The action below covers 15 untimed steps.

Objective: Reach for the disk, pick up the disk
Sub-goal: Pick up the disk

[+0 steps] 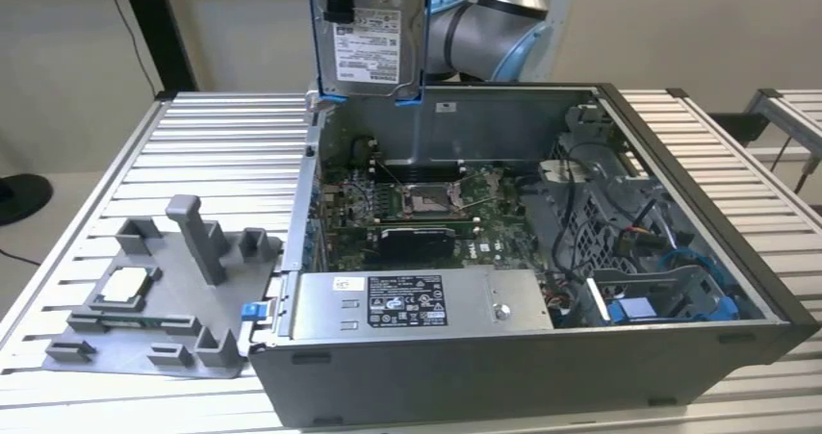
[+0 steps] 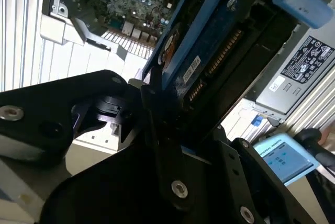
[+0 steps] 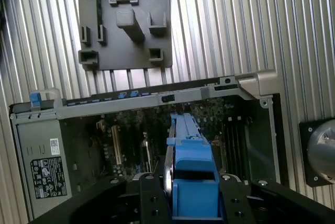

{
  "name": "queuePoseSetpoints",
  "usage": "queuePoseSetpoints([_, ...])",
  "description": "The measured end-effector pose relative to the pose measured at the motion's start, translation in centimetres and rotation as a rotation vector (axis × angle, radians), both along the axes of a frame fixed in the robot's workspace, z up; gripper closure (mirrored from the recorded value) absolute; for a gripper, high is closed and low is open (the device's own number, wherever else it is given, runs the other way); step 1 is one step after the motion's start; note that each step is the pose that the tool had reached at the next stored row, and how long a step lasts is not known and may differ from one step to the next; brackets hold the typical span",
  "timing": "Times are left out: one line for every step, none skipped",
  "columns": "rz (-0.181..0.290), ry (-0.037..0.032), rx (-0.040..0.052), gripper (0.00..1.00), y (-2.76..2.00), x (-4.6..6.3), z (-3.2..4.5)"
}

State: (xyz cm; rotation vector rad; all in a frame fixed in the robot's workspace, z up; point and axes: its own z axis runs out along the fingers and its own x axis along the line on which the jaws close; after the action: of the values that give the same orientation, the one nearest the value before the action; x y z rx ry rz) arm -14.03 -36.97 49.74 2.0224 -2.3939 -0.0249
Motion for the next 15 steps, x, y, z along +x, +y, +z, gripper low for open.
queuePoseSetpoints([0.0,0.0,0.0,1.0,0.0,0.3,0.0])
queuePoseSetpoints([0.0,0.0,0.0,1.0,0.0,0.5,0.0])
queuePoseSetpoints([0.0,0.0,0.0,1.0,0.0,0.8,0.0])
queuePoseSetpoints([0.0,0.0,0.0,1.0,0.0,1.0,0.0])
queuePoseSetpoints([0.0,0.0,0.0,1.0,0.0,1.3,0.0])
queuePoseSetpoints([0.0,-0.0001,0.0001,1.0,0.0,1.5,0.0])
queuePoseSetpoints([0.0,-0.0001,0.0001,1.0,0.0,1.8,0.0])
queuePoseSetpoints([0.0,0.0,0.0,1.0,0.0,2.0,0.0])
queuePoseSetpoints([0.0,0.0,0.0,1.0,0.0,2.3,0.0])
queuePoseSetpoints([0.0,0.0,0.0,1.0,0.0,2.5,0.0])
queuePoseSetpoints([0.0,0.0,0.0,1.0,0.0,2.8,0.0])
queuePoseSetpoints([0.0,0.0,0.0,1.0,0.0,3.0,0.0])
queuePoseSetpoints([0.0,0.0,0.0,1.0,0.0,3.2,0.0])
queuePoseSetpoints([0.0,0.0,0.0,1.0,0.0,3.4,0.0])
queuePoseSetpoints([0.0,0.0,0.0,1.0,0.0,3.7,0.0])
